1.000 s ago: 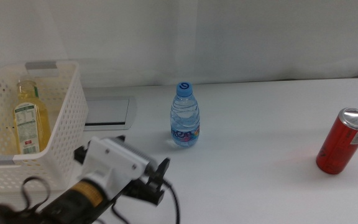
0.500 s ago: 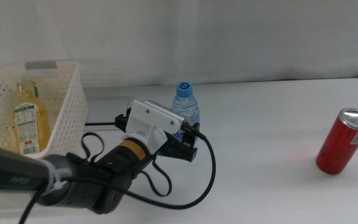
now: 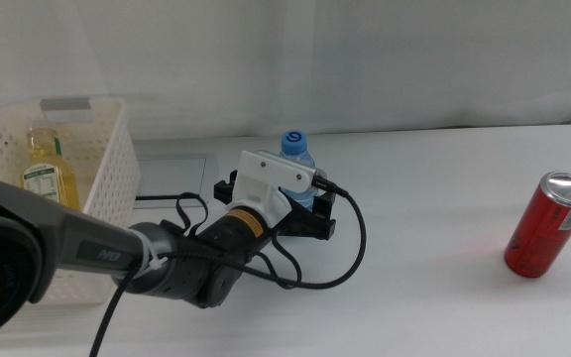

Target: Use arms to grab the bottles and put them into the dustbin to the left of the table.

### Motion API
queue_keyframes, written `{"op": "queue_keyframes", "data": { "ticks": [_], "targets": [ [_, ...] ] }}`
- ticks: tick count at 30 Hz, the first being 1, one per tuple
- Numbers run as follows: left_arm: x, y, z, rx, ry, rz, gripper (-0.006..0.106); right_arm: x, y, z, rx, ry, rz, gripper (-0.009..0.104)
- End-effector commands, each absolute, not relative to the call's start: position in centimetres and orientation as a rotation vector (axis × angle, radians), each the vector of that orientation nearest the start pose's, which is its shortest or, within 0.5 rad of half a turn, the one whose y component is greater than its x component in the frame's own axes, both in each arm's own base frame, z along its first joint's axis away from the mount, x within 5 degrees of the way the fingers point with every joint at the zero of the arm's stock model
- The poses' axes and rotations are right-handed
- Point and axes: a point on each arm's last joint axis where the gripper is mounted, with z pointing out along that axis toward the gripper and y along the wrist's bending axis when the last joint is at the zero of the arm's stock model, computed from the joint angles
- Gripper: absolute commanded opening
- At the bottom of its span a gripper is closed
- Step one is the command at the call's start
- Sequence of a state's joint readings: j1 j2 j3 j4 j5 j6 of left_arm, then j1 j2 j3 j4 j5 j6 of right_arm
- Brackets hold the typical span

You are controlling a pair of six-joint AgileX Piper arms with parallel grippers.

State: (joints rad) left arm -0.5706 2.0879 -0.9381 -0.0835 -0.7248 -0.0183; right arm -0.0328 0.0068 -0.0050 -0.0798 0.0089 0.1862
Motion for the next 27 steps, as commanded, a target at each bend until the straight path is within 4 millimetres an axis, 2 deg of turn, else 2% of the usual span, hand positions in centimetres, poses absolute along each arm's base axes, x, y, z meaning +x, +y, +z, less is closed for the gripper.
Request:
{"op": "queue_keyframes", "data": {
  "ticks": [1,4,6,8,12,16,19,27],
  "targets": [
    [34.3,-21.7,10.8,0.418,1.912,-0.406,0.093,5.8,-0.2,20.1,0.100,1.518,0.056,0.103],
    [34.3,-21.8,10.7,0.397,1.934,-0.421,0.086,5.8,-0.2,20.1,0.100,1.518,0.056,0.103],
    [34.3,-21.8,10.7,0.395,1.934,-0.422,0.074,5.8,-0.2,20.1,0.100,1.518,0.056,0.103],
    [34.3,-21.8,10.6,0.396,1.939,-0.421,0.053,5.8,-0.2,20.1,0.100,1.518,0.056,0.103],
    [34.2,-21.8,10.5,0.406,1.968,-0.414,-0.003,5.8,-0.2,20.1,0.100,1.518,0.056,0.103],
    [34.1,-21.7,11.1,0.409,1.981,-0.413,-0.003,5.8,-0.2,20.1,0.100,1.518,0.056,0.103],
    [34.3,-21.4,13.1,0.397,1.953,-0.416,-0.003,5.8,-0.2,20.1,0.100,1.518,0.056,0.103],
    [35.3,-19.5,22.5,0.459,1.861,-0.324,-0.003,5.8,-0.2,20.1,0.100,1.518,0.056,0.103]
  ]
}}
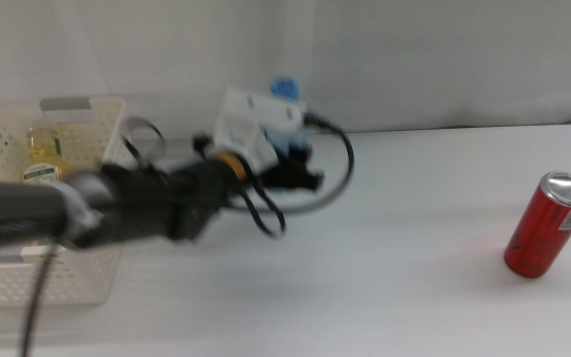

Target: Use arms to grab the bottles and put them into the dustbin to the left of the table.

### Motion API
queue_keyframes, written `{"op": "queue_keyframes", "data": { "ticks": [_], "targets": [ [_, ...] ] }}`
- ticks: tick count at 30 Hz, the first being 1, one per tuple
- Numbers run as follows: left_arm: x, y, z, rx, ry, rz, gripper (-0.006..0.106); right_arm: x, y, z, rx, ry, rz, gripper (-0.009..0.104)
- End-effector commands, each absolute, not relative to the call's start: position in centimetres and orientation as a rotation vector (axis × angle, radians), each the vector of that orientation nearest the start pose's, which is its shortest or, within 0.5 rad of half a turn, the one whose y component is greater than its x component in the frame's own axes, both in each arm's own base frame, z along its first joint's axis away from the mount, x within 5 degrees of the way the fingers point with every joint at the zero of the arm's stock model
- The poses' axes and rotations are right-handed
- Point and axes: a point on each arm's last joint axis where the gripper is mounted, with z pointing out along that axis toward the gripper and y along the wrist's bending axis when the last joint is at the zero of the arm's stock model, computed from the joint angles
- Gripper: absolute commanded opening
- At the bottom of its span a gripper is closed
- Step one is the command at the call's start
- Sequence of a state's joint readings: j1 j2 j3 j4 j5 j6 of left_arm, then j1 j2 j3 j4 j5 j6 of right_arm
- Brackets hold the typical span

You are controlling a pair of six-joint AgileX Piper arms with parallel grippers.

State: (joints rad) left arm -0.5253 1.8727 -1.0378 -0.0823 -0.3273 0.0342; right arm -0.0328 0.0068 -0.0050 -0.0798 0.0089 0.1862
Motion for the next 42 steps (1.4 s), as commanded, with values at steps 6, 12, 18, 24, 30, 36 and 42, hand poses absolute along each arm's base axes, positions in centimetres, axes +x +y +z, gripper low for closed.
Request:
{"op": "queue_keyframes", "data": {
  "ticks": [6,12,18,24,30,36,42],
  "targets": [
    [35.2,-15.3,31.3,0.423,1.883,-0.255,-0.003,5.8,-0.2,20.1,0.100,1.518,0.056,0.103],
    [33.9,-9.9,37.0,0.326,1.982,-0.187,-0.003,5.8,-0.2,20.1,0.100,1.518,0.056,0.103],
    [32.0,-4.0,38.9,0.120,2.156,-0.115,-0.003,5.8,-0.2,20.1,0.100,1.518,0.056,0.103],
    [31.6,1.5,37.2,-0.127,2.361,0.095,-0.003,5.8,-0.2,20.1,0.102,1.518,0.058,0.103],
    [33.2,2.5,34.7,-0.180,2.447,0.108,-0.003,5.8,-0.2,20.1,0.102,1.518,0.058,0.103],
    [35.8,2.6,30.2,-0.189,2.576,0.103,-0.003,5.8,-0.2,20.1,0.102,1.518,0.058,0.103],
    [37.5,2.5,26.2,-0.212,2.683,0.069,-0.003,5.8,-0.2,20.1,0.102,1.518,0.058,0.103]
  ]
}}
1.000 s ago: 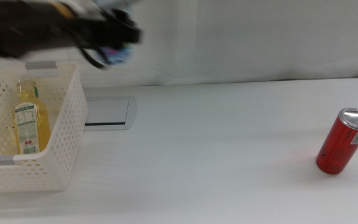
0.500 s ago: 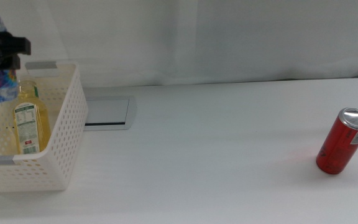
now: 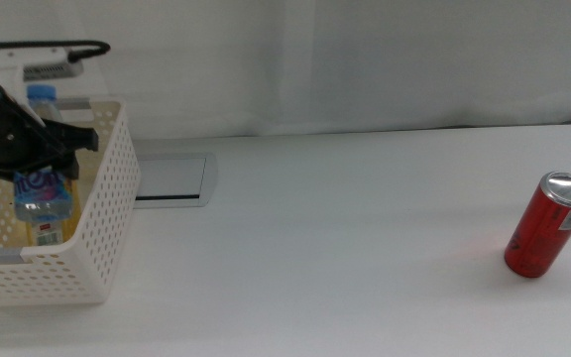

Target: Use arms to grab the bottles and put them into the dustbin to the left of the table.

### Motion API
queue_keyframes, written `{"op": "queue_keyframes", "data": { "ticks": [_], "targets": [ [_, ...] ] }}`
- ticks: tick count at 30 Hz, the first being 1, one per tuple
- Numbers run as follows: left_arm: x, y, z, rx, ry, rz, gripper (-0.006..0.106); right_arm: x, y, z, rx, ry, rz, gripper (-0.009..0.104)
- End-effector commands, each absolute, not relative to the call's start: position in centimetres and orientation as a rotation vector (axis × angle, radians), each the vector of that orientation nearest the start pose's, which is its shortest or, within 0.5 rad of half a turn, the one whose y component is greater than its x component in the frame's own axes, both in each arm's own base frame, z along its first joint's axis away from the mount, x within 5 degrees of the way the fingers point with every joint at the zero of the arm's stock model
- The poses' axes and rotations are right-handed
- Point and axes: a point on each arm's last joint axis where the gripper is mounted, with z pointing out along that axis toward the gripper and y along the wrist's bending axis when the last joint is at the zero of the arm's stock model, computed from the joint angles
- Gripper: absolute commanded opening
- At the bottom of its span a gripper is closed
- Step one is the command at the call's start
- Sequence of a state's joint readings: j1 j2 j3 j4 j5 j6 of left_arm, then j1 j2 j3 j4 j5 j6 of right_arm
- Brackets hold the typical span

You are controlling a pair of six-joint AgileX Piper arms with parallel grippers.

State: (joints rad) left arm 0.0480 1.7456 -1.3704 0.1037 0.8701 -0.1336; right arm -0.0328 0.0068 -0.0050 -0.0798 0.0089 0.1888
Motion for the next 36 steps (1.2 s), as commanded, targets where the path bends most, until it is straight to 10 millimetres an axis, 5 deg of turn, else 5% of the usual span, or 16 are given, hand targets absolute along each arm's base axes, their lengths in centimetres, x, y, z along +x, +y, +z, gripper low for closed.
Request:
{"op": "queue_keyframes", "data": {
  "ticks": [1,6,10,11,14,26,31,36],
  "targets": [
    [37.7,2.4,25.7,-0.215,2.695,0.053,-0.003,5.8,-0.2,20.1,0.102,1.518,0.058,0.103],
    [38.0,2.3,25.0,-0.221,2.708,0.049,-0.003,5.8,-0.2,20.1,0.102,1.518,0.058,0.103],
    [38.1,2.3,25.1,-0.237,2.690,0.043,0.038,5.8,-0.2,20.1,0.102,1.518,0.058,0.103],
    [38.1,2.3,25.1,-0.237,2.690,0.043,0.063,5.8,-0.2,20.1,0.102,1.518,0.058,0.103],
    [38.1,2.3,25.1,-0.243,2.689,0.041,0.093,5.8,-0.2,20.1,0.102,1.518,0.058,0.103],
    [37.6,2.3,27.0,-0.247,2.623,0.034,0.093,5.8,-0.2,20.1,0.102,1.518,0.058,0.103],
    [36.3,2.2,30.5,-0.240,2.513,0.024,0.093,5.8,-0.2,20.1,0.102,1.518,0.058,0.103],
    [32.9,1.5,36.0,-0.230,2.354,-0.058,0.093,5.8,-0.2,20.2,0.101,1.505,0.059,0.103]
  ]
}}
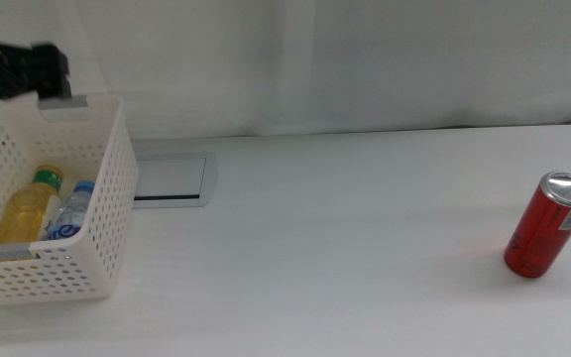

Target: Use arms to grab the bottles and put them into the dustbin to the left of the table.

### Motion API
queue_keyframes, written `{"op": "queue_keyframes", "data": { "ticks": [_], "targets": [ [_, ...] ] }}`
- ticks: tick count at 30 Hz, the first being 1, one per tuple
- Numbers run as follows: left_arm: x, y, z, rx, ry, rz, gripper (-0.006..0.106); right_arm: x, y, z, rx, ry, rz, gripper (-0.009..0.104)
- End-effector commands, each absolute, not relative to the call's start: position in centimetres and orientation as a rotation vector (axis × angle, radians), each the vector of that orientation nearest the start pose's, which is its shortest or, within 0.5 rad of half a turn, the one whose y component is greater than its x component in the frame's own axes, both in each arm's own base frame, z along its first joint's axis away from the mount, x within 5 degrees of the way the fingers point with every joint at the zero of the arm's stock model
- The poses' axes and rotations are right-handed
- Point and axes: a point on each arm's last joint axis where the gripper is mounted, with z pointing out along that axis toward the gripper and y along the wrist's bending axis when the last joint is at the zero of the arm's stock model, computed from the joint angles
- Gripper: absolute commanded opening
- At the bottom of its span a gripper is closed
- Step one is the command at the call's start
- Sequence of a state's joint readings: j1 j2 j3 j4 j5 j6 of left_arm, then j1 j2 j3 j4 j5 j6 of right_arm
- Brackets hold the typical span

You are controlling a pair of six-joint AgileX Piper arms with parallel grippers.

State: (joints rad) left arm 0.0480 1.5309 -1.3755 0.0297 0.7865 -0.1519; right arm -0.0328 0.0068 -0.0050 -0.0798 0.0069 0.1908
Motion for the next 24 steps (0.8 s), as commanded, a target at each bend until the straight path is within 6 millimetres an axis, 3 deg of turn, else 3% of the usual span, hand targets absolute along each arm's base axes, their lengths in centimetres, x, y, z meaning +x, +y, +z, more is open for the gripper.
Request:
{"op": "queue_keyframes", "data": {
  "ticks": [1,6,11,18,24],
  "targets": [
    [32.3,1.1,36.9,-0.211,2.328,-0.084,0.093,5.8,-0.2,20.3,0.099,1.496,0.059,0.103],
    [28.4,-1.9,41.0,-0.052,2.215,-0.152,0.093,5.7,-0.2,20.5,0.143,1.484,0.105,0.103],
    [24.8,-4.9,42.5,0.107,2.123,-0.213,0.093,5.4,-0.2,22.5,0.151,1.436,0.121,0.103],
    [19.8,-6.8,40.8,0.269,2.036,-0.279,0.090,3.6,-0.1,28.2,0.146,1.447,0.111,0.103],
    [15.7,-7.2,36.6,0.392,2.051,-0.320,0.090,4.0,0.0,31.3,0.170,1.660,0.134,0.103]
  ]
}}
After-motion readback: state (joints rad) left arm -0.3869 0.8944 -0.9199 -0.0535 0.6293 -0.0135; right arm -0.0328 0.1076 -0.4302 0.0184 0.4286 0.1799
